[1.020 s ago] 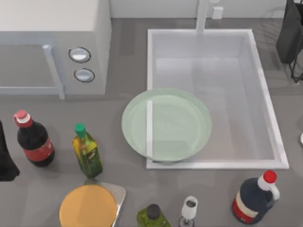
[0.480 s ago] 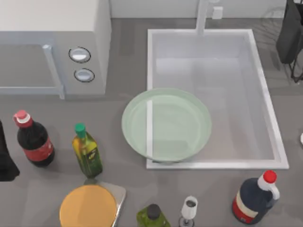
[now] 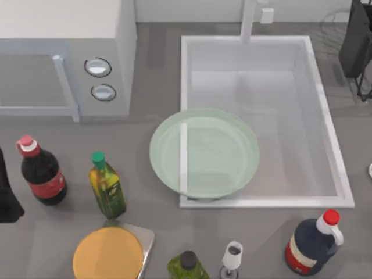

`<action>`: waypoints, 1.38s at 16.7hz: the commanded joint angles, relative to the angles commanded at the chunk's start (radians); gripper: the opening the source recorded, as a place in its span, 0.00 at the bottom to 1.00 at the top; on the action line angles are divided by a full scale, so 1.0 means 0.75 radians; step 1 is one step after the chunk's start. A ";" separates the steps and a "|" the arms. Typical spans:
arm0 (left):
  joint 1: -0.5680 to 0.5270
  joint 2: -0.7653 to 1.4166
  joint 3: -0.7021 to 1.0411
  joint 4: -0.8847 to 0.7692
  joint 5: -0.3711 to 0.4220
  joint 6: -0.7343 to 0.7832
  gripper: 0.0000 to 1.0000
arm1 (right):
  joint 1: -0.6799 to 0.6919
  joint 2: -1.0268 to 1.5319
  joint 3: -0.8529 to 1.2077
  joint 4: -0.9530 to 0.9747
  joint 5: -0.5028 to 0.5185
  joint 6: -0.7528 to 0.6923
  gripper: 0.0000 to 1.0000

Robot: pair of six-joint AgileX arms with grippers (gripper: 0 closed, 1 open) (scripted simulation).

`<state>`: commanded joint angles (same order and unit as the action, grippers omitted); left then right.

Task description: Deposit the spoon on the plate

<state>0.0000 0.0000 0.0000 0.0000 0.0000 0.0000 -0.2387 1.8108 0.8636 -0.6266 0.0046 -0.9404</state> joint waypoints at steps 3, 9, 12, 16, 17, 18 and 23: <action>0.000 0.000 0.000 0.000 0.000 0.000 1.00 | 0.000 0.000 0.000 0.000 0.000 0.000 0.85; 0.000 0.000 0.000 0.000 0.000 0.000 1.00 | 0.000 0.000 0.000 0.000 0.000 0.000 0.40; 0.000 0.000 0.000 0.000 0.000 0.000 1.00 | 0.000 0.000 0.000 0.000 0.000 0.000 0.17; 0.000 0.000 0.000 0.000 0.000 0.000 1.00 | 0.000 0.000 0.000 0.000 0.000 0.000 0.00; 0.000 0.000 0.000 0.000 0.000 0.000 1.00 | 0.000 0.000 0.000 0.000 0.000 0.000 0.00; 0.000 0.000 0.000 0.000 0.000 0.000 1.00 | 0.000 0.000 0.000 0.000 0.000 0.000 0.00; 0.000 0.000 0.000 0.000 0.000 0.000 1.00 | 0.003 -0.087 0.033 -0.103 -0.023 0.032 0.00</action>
<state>0.0000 0.0000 0.0000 0.0000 0.0000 0.0000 -0.2361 1.7453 0.8883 -0.7038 -0.0127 -0.9163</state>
